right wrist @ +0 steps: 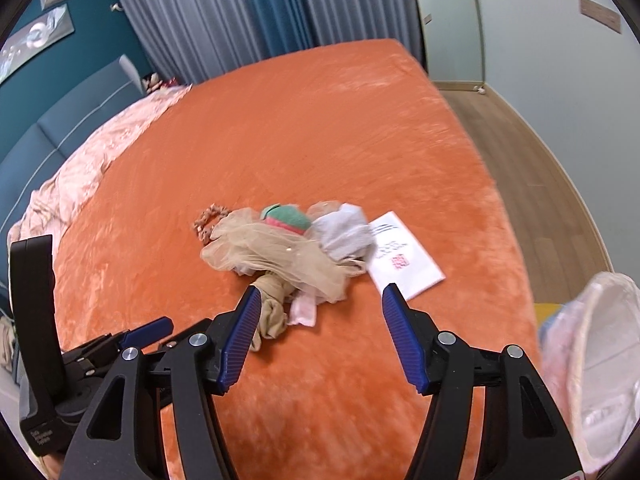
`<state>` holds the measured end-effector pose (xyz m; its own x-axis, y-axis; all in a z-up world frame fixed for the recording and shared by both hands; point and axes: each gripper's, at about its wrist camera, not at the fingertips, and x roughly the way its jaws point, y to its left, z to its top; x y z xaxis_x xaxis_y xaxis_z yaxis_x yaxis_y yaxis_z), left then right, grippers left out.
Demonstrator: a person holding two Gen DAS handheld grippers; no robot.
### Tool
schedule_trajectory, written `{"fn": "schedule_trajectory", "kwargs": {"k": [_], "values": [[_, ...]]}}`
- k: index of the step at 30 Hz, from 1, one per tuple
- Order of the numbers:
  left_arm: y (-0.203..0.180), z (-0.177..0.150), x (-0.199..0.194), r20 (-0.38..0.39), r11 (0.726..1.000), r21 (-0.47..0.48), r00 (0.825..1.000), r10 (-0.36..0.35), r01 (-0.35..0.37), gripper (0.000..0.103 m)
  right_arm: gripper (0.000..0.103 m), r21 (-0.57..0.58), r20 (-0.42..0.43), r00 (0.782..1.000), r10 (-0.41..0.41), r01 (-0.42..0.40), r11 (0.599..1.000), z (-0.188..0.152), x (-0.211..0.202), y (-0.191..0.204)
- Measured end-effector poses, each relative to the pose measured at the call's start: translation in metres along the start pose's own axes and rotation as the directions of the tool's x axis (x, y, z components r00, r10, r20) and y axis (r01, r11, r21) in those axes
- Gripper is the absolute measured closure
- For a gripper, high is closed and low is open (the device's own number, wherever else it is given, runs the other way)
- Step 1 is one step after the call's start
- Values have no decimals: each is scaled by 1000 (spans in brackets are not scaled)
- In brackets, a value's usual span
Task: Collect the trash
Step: 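Return both tools to the pile and grasp the beige mesh bag, then lift the beige mesh bag with both tools and carry it toward the bin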
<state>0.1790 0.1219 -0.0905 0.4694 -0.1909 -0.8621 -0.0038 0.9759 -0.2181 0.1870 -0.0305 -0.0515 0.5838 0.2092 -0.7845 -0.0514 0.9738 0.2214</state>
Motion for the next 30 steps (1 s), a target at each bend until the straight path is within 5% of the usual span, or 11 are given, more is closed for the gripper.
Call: {"fn": "schedule_trajectory", "kwargs": {"k": [14, 20, 24, 30], "values": [[11, 17, 60, -78, 999, -38, 997, -20, 17, 44, 43, -38, -79, 997, -1, -2, 999, 20, 88, 19], [12, 17, 73, -98, 998, -41, 994, -45, 41, 57, 72, -54, -122, 992, 12, -19, 998, 18, 107, 19], [11, 17, 73, -96, 998, -29, 994, -53, 51, 79, 95, -53, -135, 990, 25, -33, 998, 15, 109, 21], [5, 18, 56, -59, 999, 9, 997, -45, 45, 95, 101, -43, -81, 995, 57, -61, 997, 22, 83, 22]]}}
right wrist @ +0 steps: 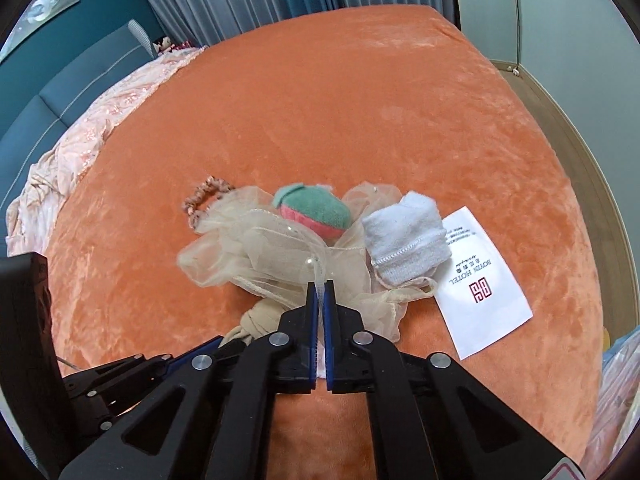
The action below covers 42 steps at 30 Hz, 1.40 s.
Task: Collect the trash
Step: 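Lift the beige mesh bag with both tools and carry it toward the bin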
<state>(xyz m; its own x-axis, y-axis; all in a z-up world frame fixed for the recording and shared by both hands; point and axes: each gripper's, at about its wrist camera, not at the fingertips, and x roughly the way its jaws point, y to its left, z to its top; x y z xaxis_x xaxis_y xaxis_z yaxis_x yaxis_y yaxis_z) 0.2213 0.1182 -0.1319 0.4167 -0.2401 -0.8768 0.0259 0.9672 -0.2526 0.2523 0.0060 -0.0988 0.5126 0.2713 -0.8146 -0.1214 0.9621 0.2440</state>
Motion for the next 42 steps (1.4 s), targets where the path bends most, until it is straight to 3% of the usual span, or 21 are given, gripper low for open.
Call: {"fn": "schedule_trajectory", "kwargs": {"k": [10, 20, 32, 42], "values": [[-23, 6, -79, 152, 998, 60, 987, -42, 34, 96, 102, 23, 182, 983, 27, -31, 999, 25, -95, -3], [-69, 12, -156, 273, 988, 138, 956, -112, 76, 96, 102, 71, 359, 933, 9, -37, 997, 30, -196, -33], [-131, -7, -195, 296, 965, 240, 939, -174, 103, 96, 102, 161, 492, 867, -85, 5, 987, 8, -285, -83], [-207, -36, -192, 240, 914, 378, 939, -248, 145, 96, 102, 301, 498, 841, -210, 59, 952, -34, -330, -152]]}}
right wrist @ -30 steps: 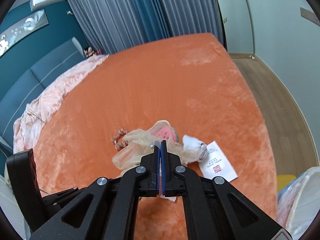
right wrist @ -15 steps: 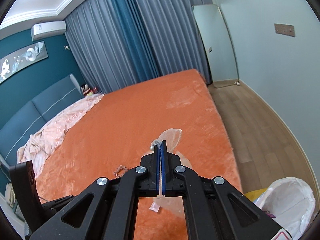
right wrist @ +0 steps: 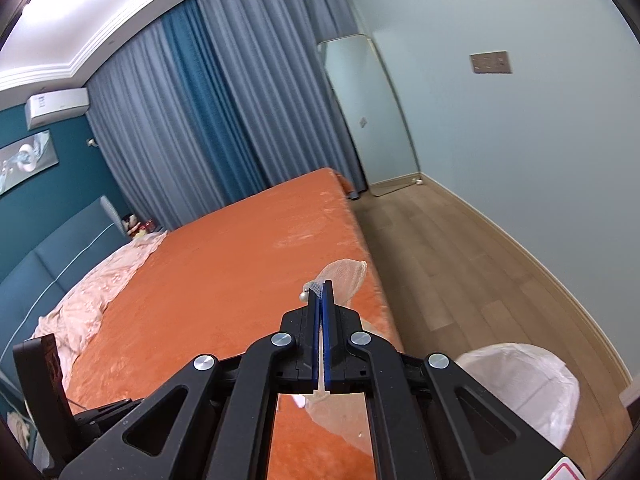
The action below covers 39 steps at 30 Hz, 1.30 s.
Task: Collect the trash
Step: 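Lift the beige mesh bag with both tools and carry it toward the bin, then open both tools over the bin and move them back to the bed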
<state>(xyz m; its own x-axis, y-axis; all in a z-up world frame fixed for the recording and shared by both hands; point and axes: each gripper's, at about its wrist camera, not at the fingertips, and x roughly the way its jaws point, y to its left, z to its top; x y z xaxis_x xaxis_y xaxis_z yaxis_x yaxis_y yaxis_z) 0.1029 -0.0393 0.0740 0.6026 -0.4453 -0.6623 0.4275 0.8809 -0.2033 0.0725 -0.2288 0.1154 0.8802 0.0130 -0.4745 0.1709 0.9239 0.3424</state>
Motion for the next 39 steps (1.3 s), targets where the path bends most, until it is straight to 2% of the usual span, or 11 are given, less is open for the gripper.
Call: {"fn": "schedule_trajectory", "kwargs": {"k": [7, 12, 17, 24, 28, 31, 32, 35, 39], "values": [[-65, -7, 18, -40, 991, 106, 996, -80, 84, 96, 102, 67, 1, 996, -93, 93, 993, -13, -21, -53], [-101, -15, 37, -91, 976, 158, 986, -138, 151, 96, 102, 85, -2, 987, -163, 163, 983, -22, -33, -78], [-131, -26, 54, -139, 960, 213, 978, -157, 185, 96, 102, 110, -19, 980, -197, 198, 974, -32, -37, -100], [-152, -37, 80, -197, 945, 249, 967, -165, 212, 95, 101, 135, -52, 974, -219, 224, 965, -48, -38, -115], [-162, -40, 84, -199, 940, 261, 965, -171, 221, 94, 92, 146, -66, 970, -234, 242, 959, -55, -37, -121], [-163, -40, 87, -200, 942, 258, 966, -165, 214, 78, 91, 150, -74, 968, -240, 248, 957, -57, -37, -123], [-162, -39, 87, -196, 944, 254, 967, -162, 210, 74, 88, 151, -75, 968, -241, 250, 957, -57, -37, -124], [-158, -38, 87, -193, 948, 249, 969, -152, 199, 73, 69, 152, -67, 967, -247, 255, 955, -57, -39, -122], [-149, -35, 84, -172, 955, 247, 977, -123, 164, 73, 66, 145, -71, 968, -241, 249, 957, -57, -37, -120]]}}
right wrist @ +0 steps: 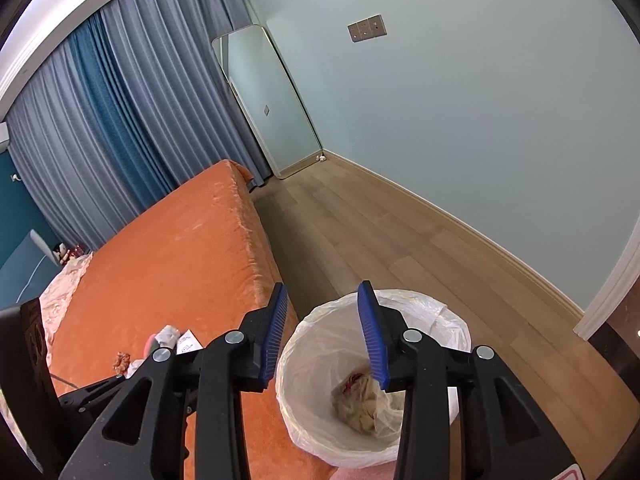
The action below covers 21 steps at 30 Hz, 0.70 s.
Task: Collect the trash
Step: 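Open both tools over the bin and move them back to the bed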
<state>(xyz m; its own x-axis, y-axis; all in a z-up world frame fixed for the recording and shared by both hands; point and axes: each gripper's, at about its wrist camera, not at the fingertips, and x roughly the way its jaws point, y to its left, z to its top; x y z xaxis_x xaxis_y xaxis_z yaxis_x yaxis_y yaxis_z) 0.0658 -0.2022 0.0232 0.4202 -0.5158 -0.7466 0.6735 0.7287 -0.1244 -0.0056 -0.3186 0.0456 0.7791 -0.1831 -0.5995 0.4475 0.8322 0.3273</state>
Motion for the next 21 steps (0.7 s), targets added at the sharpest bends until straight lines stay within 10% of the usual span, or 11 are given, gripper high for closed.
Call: {"fn": "schedule_trajectory", "kwargs": {"k": [21], "values": [[84, -18, -49, 46, 973, -129, 979, 197, -190, 73, 56, -173, -109, 989, 105, -123, 977, -26, 23, 92]]}}
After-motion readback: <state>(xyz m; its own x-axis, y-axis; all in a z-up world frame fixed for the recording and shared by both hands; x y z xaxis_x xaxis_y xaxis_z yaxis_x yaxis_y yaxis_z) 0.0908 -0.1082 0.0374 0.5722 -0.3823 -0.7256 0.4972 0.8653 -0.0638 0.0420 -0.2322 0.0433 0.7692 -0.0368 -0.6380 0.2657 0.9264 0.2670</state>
